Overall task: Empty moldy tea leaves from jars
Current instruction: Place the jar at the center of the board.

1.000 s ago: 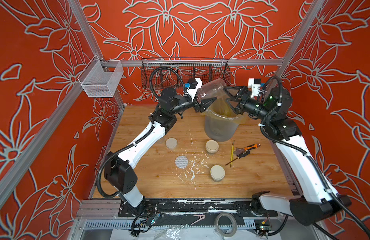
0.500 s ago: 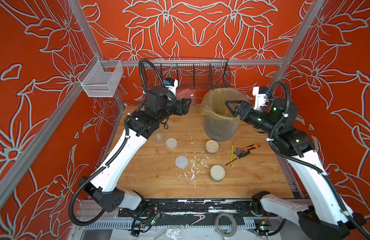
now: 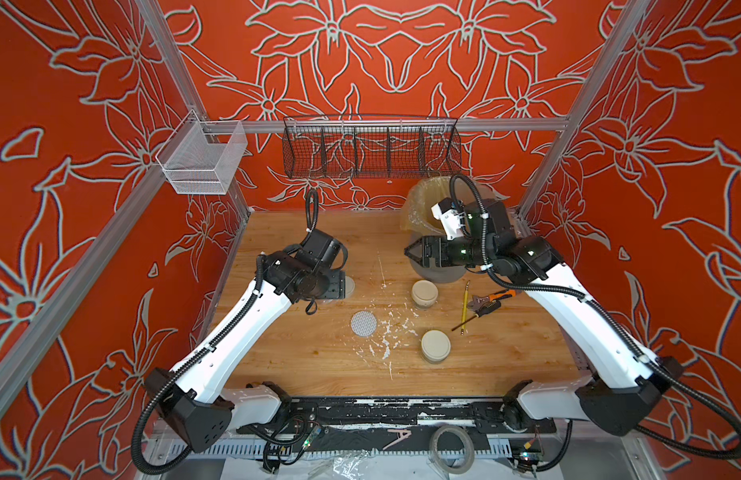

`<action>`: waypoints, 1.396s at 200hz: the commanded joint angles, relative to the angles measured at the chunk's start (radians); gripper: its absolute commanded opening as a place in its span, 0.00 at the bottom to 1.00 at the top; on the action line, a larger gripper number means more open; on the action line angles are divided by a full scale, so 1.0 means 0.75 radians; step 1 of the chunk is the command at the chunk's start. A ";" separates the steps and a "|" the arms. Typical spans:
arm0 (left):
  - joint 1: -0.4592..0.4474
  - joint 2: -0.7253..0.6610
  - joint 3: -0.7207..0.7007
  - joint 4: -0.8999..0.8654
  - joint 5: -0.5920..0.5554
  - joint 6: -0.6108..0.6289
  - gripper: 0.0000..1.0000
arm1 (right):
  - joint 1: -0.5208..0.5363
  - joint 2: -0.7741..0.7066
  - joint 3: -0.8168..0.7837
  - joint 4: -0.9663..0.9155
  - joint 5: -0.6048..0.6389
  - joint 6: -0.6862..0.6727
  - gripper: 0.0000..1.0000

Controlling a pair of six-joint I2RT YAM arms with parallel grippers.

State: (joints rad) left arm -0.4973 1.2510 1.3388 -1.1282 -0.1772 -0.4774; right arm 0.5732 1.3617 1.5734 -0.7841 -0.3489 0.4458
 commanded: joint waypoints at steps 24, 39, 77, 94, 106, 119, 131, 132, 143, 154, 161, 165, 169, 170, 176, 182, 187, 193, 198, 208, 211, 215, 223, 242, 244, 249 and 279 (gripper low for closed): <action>0.010 -0.021 -0.302 0.211 -0.033 -0.110 0.63 | 0.061 0.009 0.000 -0.083 0.072 -0.073 0.97; 0.016 0.012 -0.343 0.253 -0.066 -0.115 0.63 | 0.066 0.000 -0.012 -0.080 0.071 -0.073 0.97; 0.038 0.101 -0.419 0.367 -0.109 -0.099 0.63 | 0.070 -0.034 -0.048 -0.072 0.094 -0.068 0.97; 0.075 0.135 -0.458 0.433 -0.058 -0.084 0.63 | 0.073 -0.048 -0.068 -0.060 0.101 -0.059 0.97; 0.099 0.171 -0.468 0.462 -0.020 -0.073 0.63 | 0.073 -0.054 -0.073 -0.057 0.103 -0.055 0.98; 0.113 0.213 -0.464 0.467 0.006 -0.064 0.63 | 0.074 -0.054 -0.073 -0.060 0.105 -0.052 0.97; 0.119 0.249 -0.467 0.478 0.014 -0.055 0.64 | 0.075 -0.055 -0.073 -0.063 0.107 -0.053 0.98; 0.120 0.252 -0.467 0.479 0.015 -0.055 0.64 | 0.075 -0.056 -0.072 -0.063 0.107 -0.053 0.98; 0.130 0.281 -0.473 0.493 0.036 -0.047 0.65 | 0.076 -0.055 -0.074 -0.060 0.115 -0.051 0.97; 0.139 0.310 -0.478 0.502 0.061 -0.045 0.67 | 0.074 -0.055 -0.073 -0.060 0.115 -0.051 0.97; 0.145 0.331 -0.476 0.506 0.080 -0.040 0.68 | 0.076 -0.053 -0.074 -0.060 0.115 -0.049 0.97; 0.148 0.340 -0.474 0.506 0.091 -0.035 0.69 | 0.075 -0.054 -0.075 -0.061 0.115 -0.048 0.97; 0.150 0.349 -0.472 0.506 0.099 -0.033 0.70 | 0.075 -0.055 -0.075 -0.060 0.113 -0.048 0.97; 0.150 0.352 -0.472 0.506 0.101 -0.032 0.71 | 0.075 -0.055 -0.075 -0.061 0.112 -0.048 0.97; 0.152 0.365 -0.467 0.502 0.113 -0.030 0.73 | 0.076 -0.054 -0.074 -0.060 0.113 -0.046 0.97; 0.155 0.375 -0.459 0.497 0.122 -0.023 0.78 | 0.075 -0.055 -0.075 -0.061 0.115 -0.047 0.97; 0.154 0.383 -0.452 0.490 0.129 -0.018 0.82 | 0.076 -0.054 -0.073 -0.061 0.117 -0.048 0.97; 0.156 0.392 -0.442 0.478 0.131 -0.016 0.90 | 0.075 -0.055 -0.073 -0.063 0.119 -0.048 0.97; 0.156 0.397 -0.435 0.469 0.133 -0.010 0.95 | 0.075 -0.055 -0.073 -0.063 0.119 -0.048 0.97; 0.158 0.406 -0.420 0.451 0.131 -0.007 0.98 | 0.074 -0.056 -0.073 -0.061 0.122 -0.048 0.97; 0.159 0.407 -0.417 0.447 0.132 -0.006 0.98 | 0.075 -0.057 -0.073 -0.061 0.122 -0.048 0.97; 0.159 0.409 -0.412 0.442 0.134 -0.003 0.98 | 0.075 -0.056 -0.073 -0.061 0.122 -0.049 0.97; 0.158 0.408 -0.405 0.434 0.134 -0.003 0.98 | 0.077 -0.056 -0.073 -0.060 0.122 -0.046 0.97; 0.159 0.381 -0.393 0.419 0.130 0.000 0.98 | 0.077 -0.060 -0.069 -0.059 0.123 -0.045 0.97; 0.158 0.377 -0.392 0.419 0.128 0.000 0.98 | 0.077 -0.062 -0.070 -0.059 0.124 -0.044 0.97; 0.159 0.360 -0.390 0.415 0.125 -0.002 0.98 | 0.077 -0.066 -0.072 -0.055 0.130 -0.045 0.97; 0.158 0.217 -0.360 0.379 0.096 -0.013 0.98 | 0.077 -0.121 -0.104 -0.012 0.185 -0.032 0.97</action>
State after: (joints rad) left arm -0.3809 1.5143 1.0298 -0.7895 -0.0872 -0.4831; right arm 0.6243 1.3254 1.5166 -0.8192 -0.2634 0.4137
